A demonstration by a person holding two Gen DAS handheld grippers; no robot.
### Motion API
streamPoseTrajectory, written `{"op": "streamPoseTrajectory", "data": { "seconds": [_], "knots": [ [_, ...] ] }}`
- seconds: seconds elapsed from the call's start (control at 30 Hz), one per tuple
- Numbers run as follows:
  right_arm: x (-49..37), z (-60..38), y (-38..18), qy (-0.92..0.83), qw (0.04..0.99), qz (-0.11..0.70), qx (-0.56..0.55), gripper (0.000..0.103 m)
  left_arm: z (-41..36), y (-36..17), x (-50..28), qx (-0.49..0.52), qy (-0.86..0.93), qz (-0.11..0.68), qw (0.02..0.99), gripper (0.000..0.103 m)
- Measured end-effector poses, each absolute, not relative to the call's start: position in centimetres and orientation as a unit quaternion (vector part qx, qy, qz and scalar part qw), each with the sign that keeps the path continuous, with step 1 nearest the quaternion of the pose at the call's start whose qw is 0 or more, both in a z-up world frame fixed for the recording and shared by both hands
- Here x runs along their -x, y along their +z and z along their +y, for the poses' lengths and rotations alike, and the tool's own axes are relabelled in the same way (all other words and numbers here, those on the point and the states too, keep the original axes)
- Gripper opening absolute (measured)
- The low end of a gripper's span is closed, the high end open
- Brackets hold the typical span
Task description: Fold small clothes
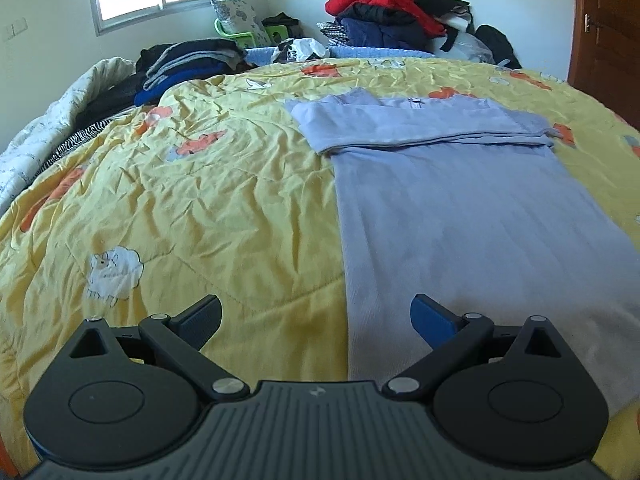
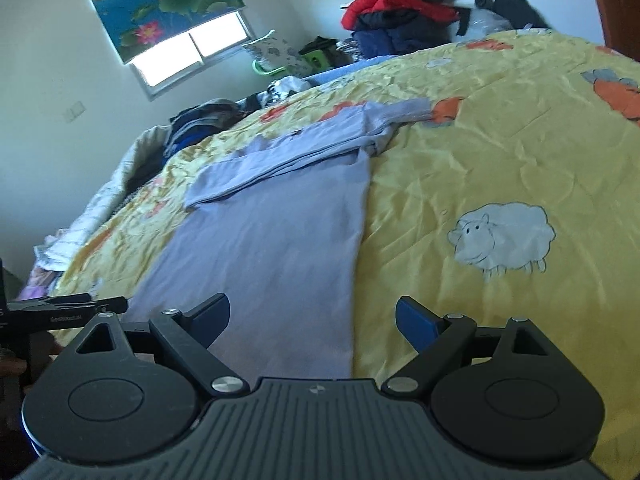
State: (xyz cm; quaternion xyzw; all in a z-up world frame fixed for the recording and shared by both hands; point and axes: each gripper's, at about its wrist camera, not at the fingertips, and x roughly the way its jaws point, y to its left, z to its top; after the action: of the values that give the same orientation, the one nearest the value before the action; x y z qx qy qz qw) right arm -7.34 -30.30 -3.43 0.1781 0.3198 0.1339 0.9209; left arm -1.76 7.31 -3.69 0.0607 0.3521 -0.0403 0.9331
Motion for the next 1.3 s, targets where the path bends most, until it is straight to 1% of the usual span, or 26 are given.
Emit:
{"op": "streamPoseTrajectory", "data": {
  "seconds": [0.23,0.27,0.3,0.37,0.57,0.67,0.83,0.97,1.3],
  "knots": [
    [8.3,-30.5,-3.1,0.138,0.917,0.342,-0.153,0.090,8.4,-4.5,2.9,-0.040,-0.067,0.382,0.921,0.102],
    [8.3,-30.6,-3.3,0.138,0.914,0.349,-0.156,0.090,8.5,-4.6,3.1,-0.042,-0.068,0.383,0.920,0.102],
    [8.3,-30.8,-3.5,0.140,0.910,0.355,-0.162,0.087,8.6,-4.6,3.4,-0.042,-0.072,0.382,0.920,0.102],
    [8.4,-31.1,-3.9,0.145,0.904,0.362,-0.176,0.086,8.7,-4.6,3.8,-0.041,-0.078,0.384,0.919,0.102],
    [9.0,-31.4,-4.1,0.155,0.901,0.364,-0.178,0.085,7.2,-5.0,4.8,-0.091,-0.088,0.389,0.912,0.102],
    [9.0,-31.5,-4.3,0.157,0.902,0.360,-0.181,0.086,6.7,-5.3,4.9,-0.084,-0.099,0.398,0.908,0.102],
    [9.1,-31.5,-4.3,0.162,0.900,0.360,-0.183,0.087,6.6,-5.7,4.9,-0.043,-0.134,0.414,0.899,0.102],
    [9.0,-31.5,-4.2,0.168,0.897,0.364,-0.184,0.087,6.1,-5.8,4.9,-0.049,-0.138,0.419,0.896,0.102],
    [9.0,-31.5,-4.3,0.177,0.896,0.364,-0.180,0.090,6.2,-5.8,4.5,-0.029,-0.131,0.425,0.895,0.102]
  ]
}}
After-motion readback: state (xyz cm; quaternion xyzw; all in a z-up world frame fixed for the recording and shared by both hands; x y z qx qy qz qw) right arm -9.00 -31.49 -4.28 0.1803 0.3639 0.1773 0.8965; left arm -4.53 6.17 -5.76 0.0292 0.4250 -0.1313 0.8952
